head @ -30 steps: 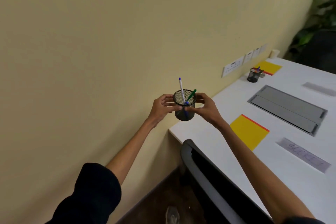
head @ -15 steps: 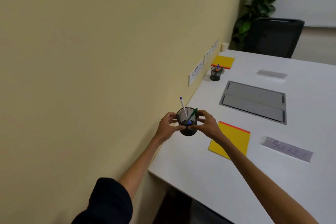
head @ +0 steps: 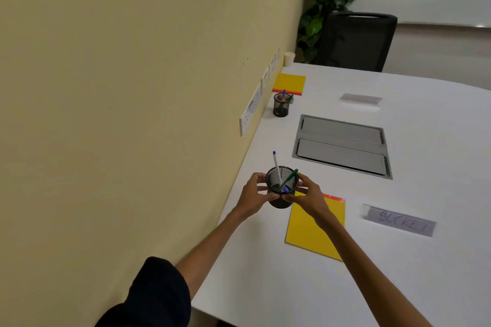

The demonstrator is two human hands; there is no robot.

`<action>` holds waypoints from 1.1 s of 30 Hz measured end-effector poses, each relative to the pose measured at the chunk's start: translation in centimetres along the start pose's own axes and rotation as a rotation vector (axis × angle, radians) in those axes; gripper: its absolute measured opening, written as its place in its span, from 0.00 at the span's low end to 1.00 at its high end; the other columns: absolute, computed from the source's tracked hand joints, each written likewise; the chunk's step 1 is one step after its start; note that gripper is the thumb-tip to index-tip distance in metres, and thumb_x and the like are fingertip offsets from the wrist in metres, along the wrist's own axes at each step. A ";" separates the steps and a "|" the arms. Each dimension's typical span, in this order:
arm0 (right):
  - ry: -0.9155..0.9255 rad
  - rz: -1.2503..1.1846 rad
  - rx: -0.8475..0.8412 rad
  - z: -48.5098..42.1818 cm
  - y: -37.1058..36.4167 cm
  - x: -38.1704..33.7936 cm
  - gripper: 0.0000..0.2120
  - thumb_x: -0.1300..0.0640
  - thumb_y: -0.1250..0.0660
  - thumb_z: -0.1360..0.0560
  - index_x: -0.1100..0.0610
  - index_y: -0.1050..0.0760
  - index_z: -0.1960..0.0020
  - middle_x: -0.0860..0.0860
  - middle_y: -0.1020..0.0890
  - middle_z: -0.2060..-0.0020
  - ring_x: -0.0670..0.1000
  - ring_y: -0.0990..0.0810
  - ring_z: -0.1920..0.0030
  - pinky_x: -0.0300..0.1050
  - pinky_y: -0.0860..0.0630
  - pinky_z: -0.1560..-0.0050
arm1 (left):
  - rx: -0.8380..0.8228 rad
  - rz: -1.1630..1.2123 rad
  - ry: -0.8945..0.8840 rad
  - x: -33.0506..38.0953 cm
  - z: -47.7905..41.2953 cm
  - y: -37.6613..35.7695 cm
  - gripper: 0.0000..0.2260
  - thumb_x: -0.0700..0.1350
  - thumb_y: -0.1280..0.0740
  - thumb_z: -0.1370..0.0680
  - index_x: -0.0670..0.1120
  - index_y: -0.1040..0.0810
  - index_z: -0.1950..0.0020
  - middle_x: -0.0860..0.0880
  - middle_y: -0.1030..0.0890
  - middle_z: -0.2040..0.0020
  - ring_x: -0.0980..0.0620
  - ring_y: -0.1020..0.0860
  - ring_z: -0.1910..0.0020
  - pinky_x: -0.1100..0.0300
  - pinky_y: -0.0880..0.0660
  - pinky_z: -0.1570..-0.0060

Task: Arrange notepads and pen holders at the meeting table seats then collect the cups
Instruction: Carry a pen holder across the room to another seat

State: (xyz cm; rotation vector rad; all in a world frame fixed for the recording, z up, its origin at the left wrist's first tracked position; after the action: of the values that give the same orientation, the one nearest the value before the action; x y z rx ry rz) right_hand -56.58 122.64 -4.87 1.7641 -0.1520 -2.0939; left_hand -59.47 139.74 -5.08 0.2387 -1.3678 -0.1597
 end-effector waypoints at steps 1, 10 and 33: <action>-0.014 0.006 0.002 -1.1 0.1 0.4 0.40 0.64 0.21 0.34 0.54 0.33 0.27 0.56 0.23 0.37 0.57 0.23 0.37 0.48 0.24 0.45 | -0.013 0.000 0.006 -0.3 -1.1 -0.3 0.25 0.38 0.24 0.29 0.42 0.30 0.36 0.45 0.25 0.35 0.43 0.22 0.38 0.46 0.23 0.39; -0.076 -0.045 0.031 -11.8 -0.6 2.3 0.37 0.69 0.25 0.33 0.56 0.34 0.29 0.55 0.26 0.33 0.55 0.26 0.35 0.47 0.26 0.41 | 0.000 0.045 0.003 -2.2 -12.4 -0.3 0.27 0.36 0.26 0.27 0.46 0.32 0.32 0.46 0.26 0.32 0.46 0.25 0.35 0.56 0.27 0.39; -0.047 -0.189 -0.001 -32.5 -2.9 4.9 0.39 0.75 0.32 0.32 0.55 0.38 0.25 0.52 0.31 0.27 0.50 0.30 0.33 0.38 0.27 0.48 | 0.164 0.312 0.009 -5.3 -33.0 0.2 0.30 0.25 0.33 0.29 0.43 0.28 0.29 0.52 0.21 0.41 0.53 0.23 0.40 0.66 0.23 0.45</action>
State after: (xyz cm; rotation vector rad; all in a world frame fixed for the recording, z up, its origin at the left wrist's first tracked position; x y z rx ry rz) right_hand -26.50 128.97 -16.83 1.7913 0.0039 -2.2672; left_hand -28.20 143.72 -16.07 0.1600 -1.3931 0.2141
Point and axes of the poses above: each hand's wrist, its own z-axis away from the middle knuckle, its own y-axis out of the back of the hand, x = y × z, the point moved 8 cm from there along -z, towards the middle knuckle
